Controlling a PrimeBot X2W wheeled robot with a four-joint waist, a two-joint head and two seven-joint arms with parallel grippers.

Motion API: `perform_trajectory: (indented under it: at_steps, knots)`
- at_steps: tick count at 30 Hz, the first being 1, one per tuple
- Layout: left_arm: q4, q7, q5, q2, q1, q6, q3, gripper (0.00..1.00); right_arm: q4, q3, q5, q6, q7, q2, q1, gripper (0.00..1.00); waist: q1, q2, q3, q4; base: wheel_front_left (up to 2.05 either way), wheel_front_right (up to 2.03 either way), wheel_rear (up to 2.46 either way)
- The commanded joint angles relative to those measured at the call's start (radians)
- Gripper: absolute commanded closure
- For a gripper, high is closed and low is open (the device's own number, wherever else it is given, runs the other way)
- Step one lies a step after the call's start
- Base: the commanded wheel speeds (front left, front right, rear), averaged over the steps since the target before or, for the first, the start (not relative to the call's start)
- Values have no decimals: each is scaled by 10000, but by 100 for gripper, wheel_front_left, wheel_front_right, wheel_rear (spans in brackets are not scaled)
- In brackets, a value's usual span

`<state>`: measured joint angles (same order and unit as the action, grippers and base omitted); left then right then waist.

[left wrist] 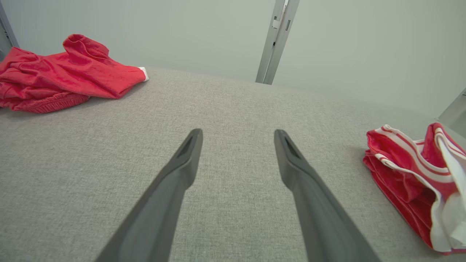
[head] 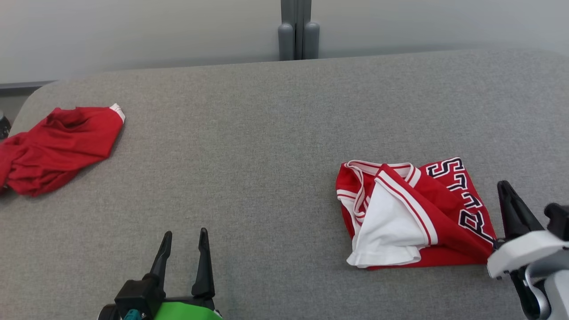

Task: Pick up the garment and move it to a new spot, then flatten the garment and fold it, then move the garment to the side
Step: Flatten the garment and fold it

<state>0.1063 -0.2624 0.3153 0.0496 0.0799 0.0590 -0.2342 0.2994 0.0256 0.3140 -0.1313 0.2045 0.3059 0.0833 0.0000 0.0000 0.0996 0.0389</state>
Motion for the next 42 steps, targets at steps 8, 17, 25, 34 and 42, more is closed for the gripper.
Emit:
perform_trajectory:
  at_steps: [8,17,25,34,42]
  knots:
    - [135,-33,-44,18,-451,-109,-49,0,1976,-2260,584,12,-1332,461,2320,100,0,0,771,338,0,0,0]
    - [187,-33,113,18,-572,-3,-248,0,2846,-3836,1836,12,-1396,1191,3275,100,0,0,734,475,0,0,0]
    - [215,-33,97,18,-492,1,-227,0,1920,-5719,3802,12,-1563,1998,3087,100,0,0,617,411,0,0,0]
    - [282,-33,77,18,-396,-25,-270,0,875,-7501,5574,11,-1657,2831,3092,100,0,0,461,412,0,0,0]
    - [254,-33,118,18,-236,23,-293,0,172,-8462,6425,11,-1338,3400,2983,100,0,0,244,487,0,0,0]
